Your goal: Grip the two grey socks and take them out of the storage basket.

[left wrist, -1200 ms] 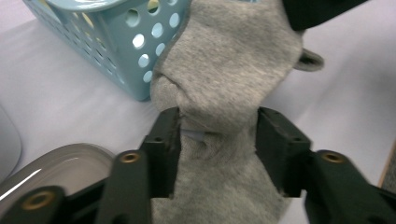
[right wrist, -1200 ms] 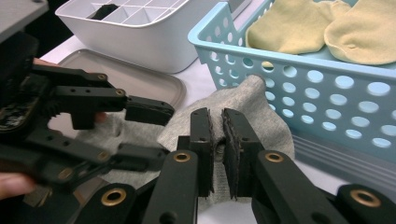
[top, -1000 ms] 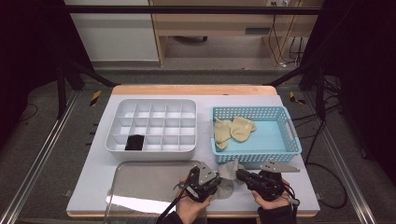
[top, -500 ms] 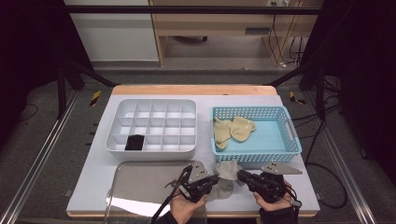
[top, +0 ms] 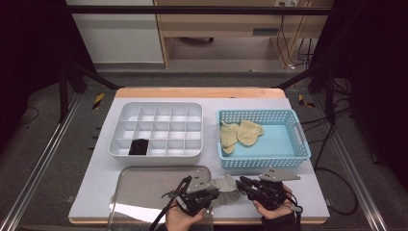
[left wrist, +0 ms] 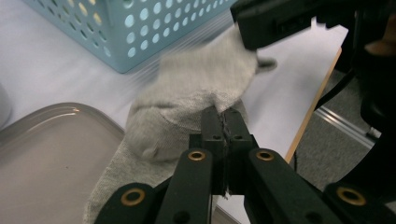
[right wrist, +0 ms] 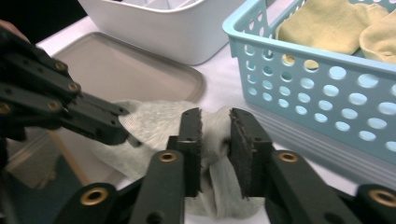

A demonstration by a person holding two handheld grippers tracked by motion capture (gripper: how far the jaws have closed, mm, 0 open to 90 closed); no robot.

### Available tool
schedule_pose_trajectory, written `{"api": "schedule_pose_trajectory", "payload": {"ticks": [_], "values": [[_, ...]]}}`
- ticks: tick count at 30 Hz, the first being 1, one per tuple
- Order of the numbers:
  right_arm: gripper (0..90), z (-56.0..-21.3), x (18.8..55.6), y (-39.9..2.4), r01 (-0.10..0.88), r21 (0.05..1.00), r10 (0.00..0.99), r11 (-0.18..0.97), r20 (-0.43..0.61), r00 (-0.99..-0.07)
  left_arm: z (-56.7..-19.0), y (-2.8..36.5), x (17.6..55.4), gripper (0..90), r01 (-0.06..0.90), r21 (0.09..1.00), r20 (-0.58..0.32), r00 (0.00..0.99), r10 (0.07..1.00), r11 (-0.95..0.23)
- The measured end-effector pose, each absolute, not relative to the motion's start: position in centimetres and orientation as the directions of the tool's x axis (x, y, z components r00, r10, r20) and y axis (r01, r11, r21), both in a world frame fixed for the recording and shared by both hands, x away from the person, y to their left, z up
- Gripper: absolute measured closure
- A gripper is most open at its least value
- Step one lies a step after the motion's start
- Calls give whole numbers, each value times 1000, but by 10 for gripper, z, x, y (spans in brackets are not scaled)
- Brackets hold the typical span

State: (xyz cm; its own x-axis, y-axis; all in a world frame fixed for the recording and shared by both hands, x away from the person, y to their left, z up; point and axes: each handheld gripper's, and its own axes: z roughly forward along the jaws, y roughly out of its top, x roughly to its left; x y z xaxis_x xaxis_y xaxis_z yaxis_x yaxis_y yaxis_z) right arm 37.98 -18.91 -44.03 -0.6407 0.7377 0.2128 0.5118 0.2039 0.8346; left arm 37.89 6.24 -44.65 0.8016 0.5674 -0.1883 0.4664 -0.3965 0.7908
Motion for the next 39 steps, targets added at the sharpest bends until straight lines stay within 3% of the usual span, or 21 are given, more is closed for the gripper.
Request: {"api": "schedule_pose_trajectory", "payload": {"ticks": [10,16,20,24,27,30,39], "values": [[616,-452,364,-203,434,877,726,207,160,-669,-436,62,392,891,504,789,-233,774,589,-351],[569,-464,359,-200,444,870,728,213,162,-666,-433,61,401,891,520,800,-262,751,606,-300],[556,-476,358,-189,445,849,715,285,121,-688,-432,62,404,891,524,801,-267,745,611,-289],[587,-482,358,-186,449,836,713,314,105,-694,-431,64,405,891,526,802,-269,740,617,-283],[668,-483,359,-185,448,830,707,331,97,-701,-431,65,406,890,525,803,-268,741,616,-282],[864,-482,359,-185,450,830,705,330,101,-702,-432,67,406,890,525,804,-271,740,615,-278],[881,-451,350,-207,433,877,714,209,166,-680,-425,82,395,888,538,785,-279,749,601,-306]]}}
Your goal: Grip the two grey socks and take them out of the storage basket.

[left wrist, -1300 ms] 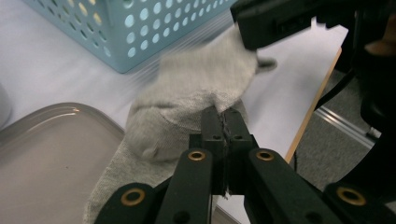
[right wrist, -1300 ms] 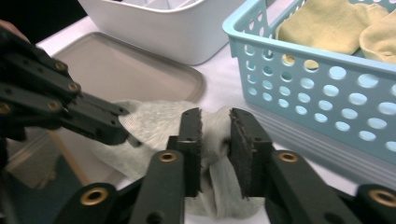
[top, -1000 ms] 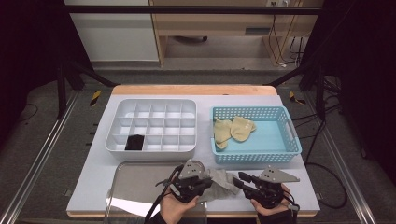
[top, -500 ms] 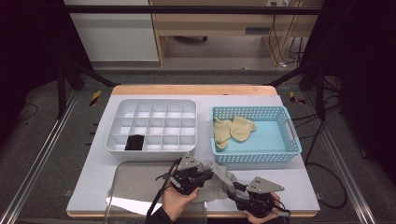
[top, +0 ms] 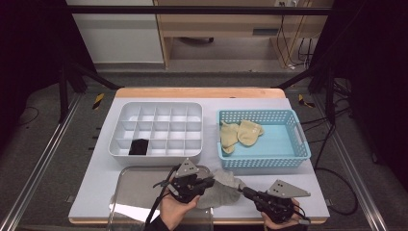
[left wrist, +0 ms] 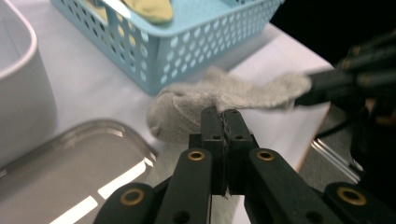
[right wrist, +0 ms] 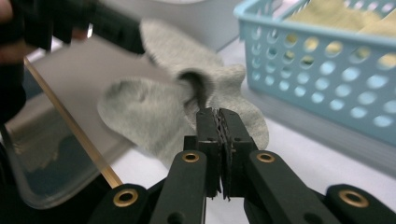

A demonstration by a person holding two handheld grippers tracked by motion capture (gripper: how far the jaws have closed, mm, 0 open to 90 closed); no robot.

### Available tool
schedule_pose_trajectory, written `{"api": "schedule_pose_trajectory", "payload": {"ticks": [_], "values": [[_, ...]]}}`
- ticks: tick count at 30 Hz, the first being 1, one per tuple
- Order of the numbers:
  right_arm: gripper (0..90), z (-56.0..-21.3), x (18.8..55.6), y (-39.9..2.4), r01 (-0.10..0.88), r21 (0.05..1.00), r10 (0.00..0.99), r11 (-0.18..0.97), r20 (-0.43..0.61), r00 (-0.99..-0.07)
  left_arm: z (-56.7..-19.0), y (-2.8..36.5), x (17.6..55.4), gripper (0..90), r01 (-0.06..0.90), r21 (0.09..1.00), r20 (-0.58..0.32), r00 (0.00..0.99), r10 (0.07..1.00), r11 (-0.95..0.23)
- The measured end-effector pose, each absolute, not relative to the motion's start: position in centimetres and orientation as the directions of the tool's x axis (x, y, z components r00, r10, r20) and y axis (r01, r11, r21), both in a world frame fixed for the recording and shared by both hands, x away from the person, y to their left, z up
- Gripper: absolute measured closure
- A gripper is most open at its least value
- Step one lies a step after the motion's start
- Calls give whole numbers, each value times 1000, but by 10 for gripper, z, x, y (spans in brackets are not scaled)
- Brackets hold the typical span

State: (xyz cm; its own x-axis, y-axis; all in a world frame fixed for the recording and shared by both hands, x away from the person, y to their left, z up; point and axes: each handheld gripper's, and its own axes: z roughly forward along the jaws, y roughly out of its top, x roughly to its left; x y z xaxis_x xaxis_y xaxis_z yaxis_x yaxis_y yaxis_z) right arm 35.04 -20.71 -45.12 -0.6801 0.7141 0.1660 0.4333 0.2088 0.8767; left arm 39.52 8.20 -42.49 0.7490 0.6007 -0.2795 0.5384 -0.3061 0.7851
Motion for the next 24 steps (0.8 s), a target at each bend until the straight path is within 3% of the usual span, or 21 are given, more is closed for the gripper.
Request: {"api": "schedule_pose_trajectory", "payload": {"ticks": [4,11,18,24], "values": [[881,-447,354,-212,448,878,724,167,199,-661,-426,82,393,886,550,767,-273,745,608,-330],[881,-464,388,-210,573,810,782,121,278,-558,-446,73,417,844,579,739,-246,707,663,-343],[880,-467,398,-209,573,814,805,93,278,-524,-454,70,426,689,516,786,-132,679,722,-342],[880,-468,400,-211,563,822,816,82,269,-512,-460,72,434,695,490,804,-103,673,733,-337]]}}
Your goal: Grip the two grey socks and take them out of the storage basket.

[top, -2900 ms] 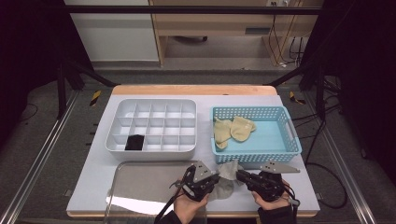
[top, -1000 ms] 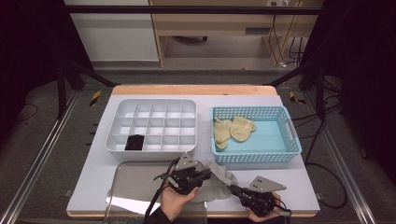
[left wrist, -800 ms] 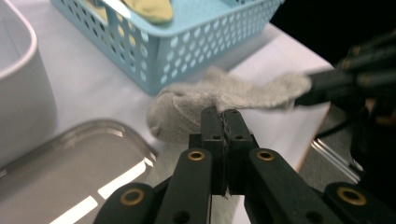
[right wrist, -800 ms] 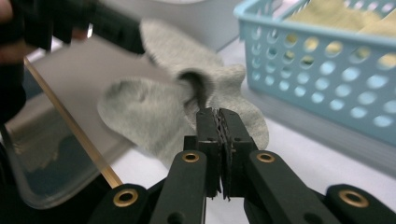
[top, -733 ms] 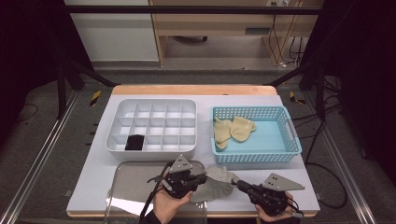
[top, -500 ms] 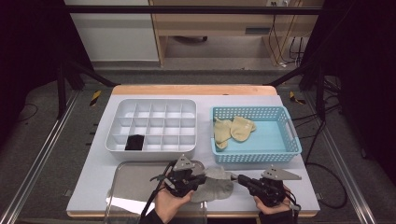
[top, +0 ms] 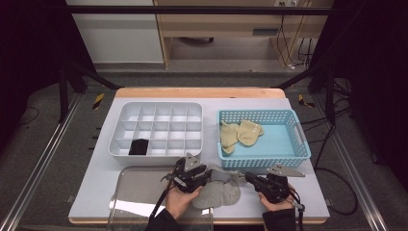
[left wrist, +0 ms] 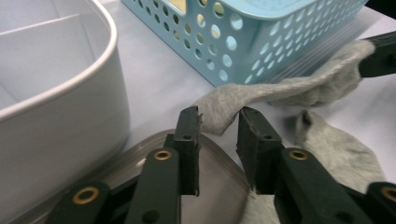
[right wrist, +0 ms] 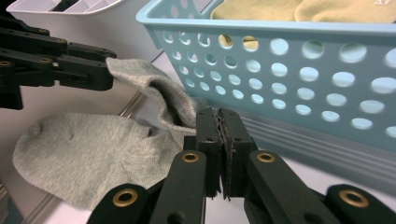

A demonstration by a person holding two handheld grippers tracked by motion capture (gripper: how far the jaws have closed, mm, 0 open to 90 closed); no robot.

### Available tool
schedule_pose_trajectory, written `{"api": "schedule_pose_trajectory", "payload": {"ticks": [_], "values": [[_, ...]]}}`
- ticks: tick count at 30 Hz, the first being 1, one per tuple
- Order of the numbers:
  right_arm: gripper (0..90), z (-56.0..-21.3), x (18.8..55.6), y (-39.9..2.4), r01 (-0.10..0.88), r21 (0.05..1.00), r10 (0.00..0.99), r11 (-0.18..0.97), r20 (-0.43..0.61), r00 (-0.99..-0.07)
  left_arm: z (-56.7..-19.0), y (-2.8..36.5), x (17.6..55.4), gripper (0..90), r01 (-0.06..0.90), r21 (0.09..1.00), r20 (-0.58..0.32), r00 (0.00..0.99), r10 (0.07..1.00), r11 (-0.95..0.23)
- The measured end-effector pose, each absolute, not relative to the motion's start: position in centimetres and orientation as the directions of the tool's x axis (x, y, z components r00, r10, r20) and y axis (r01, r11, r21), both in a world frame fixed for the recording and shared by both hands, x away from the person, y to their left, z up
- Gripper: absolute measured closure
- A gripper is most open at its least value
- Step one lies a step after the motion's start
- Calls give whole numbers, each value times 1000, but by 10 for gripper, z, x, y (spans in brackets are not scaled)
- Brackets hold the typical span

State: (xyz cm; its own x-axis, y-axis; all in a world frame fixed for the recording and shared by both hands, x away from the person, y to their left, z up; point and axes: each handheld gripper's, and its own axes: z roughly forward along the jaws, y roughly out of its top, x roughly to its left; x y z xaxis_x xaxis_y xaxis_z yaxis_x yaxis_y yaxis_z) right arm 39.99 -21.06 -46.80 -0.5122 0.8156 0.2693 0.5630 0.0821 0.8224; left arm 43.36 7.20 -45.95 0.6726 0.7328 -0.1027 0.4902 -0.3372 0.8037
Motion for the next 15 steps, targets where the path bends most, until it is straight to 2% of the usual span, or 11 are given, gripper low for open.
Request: {"api": "schedule_pose_trajectory", "payload": {"ticks": [6,10,15], "values": [[880,-468,401,-210,564,821,812,89,269,-518,-460,72,435,868,481,812,-116,687,717,-330],[880,-465,398,-211,553,829,810,86,265,-523,-457,73,433,885,470,814,-109,702,704,-342],[881,-449,387,-214,520,850,801,85,252,-543,-438,86,416,887,476,818,-176,741,648,-323]]}}
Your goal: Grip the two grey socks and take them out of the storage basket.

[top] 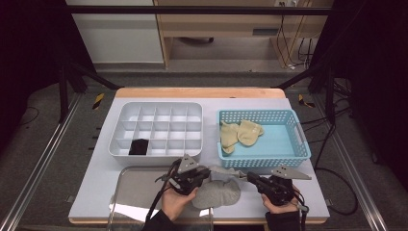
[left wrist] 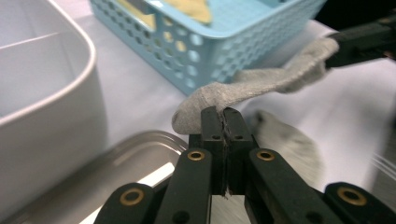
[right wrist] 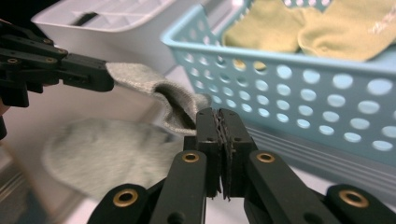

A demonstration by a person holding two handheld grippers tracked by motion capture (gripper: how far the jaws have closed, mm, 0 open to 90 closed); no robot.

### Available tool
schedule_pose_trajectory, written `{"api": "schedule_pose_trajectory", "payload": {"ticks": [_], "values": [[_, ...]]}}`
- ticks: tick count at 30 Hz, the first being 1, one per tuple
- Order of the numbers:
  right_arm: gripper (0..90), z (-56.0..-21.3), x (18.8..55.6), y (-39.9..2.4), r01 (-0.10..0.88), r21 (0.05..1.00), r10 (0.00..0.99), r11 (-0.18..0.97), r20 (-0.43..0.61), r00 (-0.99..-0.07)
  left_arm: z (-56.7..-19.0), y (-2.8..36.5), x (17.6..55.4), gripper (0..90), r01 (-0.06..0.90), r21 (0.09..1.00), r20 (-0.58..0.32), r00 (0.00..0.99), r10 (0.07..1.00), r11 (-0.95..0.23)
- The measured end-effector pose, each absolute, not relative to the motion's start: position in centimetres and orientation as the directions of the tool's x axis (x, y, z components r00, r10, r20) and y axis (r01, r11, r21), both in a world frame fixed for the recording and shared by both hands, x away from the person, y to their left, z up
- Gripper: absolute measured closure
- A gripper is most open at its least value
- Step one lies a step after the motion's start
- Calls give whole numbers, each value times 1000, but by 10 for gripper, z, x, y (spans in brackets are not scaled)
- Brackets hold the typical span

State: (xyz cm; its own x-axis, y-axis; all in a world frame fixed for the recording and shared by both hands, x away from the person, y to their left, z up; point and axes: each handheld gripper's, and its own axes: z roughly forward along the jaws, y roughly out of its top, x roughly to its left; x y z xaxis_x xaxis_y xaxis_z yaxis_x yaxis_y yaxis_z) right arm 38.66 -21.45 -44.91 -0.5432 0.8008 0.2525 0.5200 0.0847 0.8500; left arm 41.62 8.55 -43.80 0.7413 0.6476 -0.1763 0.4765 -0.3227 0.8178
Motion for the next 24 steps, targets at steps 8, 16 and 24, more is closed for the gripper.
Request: {"api": "schedule_pose_trajectory", "payload": {"ticks": [8,16,24], "values": [[880,-438,363,-214,561,822,774,99,291,-562,-430,94,390,884,535,749,-230,763,604,-390],[874,-458,393,-210,601,795,808,81,301,-506,-445,86,412,856,528,757,-171,728,664,-385],[845,-471,404,-204,529,843,846,97,210,-490,-455,85,428,779,488,797,-118,704,700,-356]]}}
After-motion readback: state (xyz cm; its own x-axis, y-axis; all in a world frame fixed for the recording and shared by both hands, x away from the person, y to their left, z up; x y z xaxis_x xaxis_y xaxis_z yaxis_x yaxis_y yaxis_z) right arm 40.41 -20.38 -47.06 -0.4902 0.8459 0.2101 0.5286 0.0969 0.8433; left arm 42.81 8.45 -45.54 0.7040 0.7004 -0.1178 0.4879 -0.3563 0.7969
